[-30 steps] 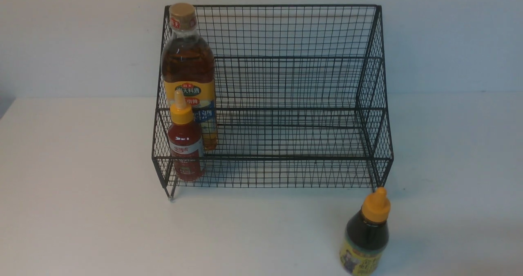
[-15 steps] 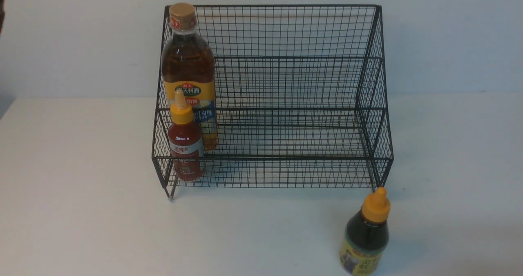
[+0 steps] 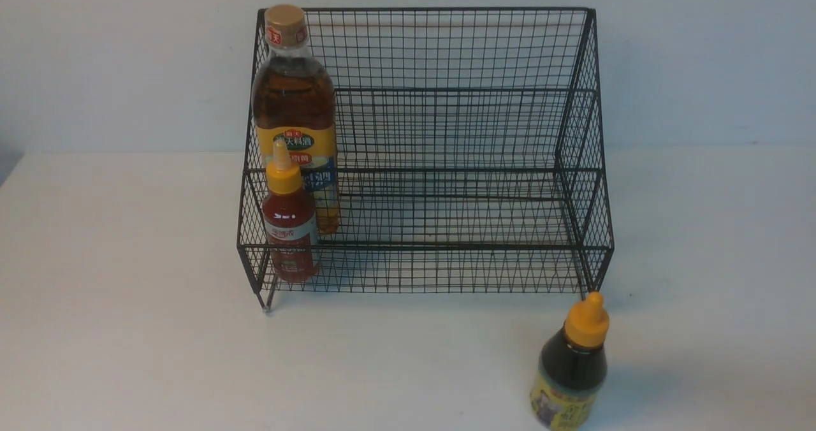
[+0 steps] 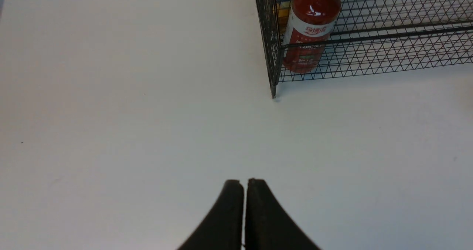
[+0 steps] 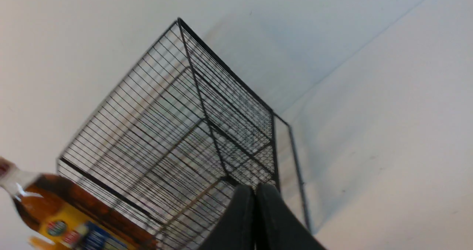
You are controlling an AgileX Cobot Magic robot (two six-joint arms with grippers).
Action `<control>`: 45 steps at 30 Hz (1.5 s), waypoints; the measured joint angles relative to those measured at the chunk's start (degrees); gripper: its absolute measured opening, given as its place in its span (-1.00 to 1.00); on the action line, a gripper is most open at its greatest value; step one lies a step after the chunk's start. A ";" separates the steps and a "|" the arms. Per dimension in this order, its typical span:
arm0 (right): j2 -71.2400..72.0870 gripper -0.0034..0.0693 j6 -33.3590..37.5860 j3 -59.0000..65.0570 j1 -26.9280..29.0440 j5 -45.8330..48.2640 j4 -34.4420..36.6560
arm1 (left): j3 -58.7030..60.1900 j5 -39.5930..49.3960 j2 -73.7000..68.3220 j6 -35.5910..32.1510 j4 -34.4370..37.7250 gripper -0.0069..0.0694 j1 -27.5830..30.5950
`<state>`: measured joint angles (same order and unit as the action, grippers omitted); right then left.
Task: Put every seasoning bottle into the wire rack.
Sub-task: Use the right arm to grab the condiment bottle closest to it
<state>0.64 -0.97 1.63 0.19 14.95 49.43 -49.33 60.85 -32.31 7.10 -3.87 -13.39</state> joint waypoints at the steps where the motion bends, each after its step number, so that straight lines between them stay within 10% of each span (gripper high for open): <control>1: 0.00 -0.93 -0.07 0.00 0.00 -0.85 1.76 | 0.30 -0.12 0.61 0.00 0.00 -0.83 0.03; 13: 0.00 -0.93 3.33 -1.53 0.00 -7.16 17.00 | 0.56 -0.37 1.38 0.14 0.05 -0.83 0.07; 23: -17.64 -0.93 26.80 -32.55 0.00 12.29 1.08 | 0.60 -0.06 1.38 0.56 2.28 -0.83 0.07; 33: -54.26 -0.87 10.44 -55.48 -2.15 53.66 -24.07 | 0.60 -0.06 1.38 0.56 5.54 -0.83 0.07; 45: -70.72 -0.12 -9.82 -62.20 -31.59 51.67 -40.74 | 0.60 -0.06 1.38 0.56 8.09 -0.83 0.07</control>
<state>-70.08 -10.79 -60.58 -31.39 66.62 8.69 -48.74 60.79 -30.92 7.66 4.22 -13.32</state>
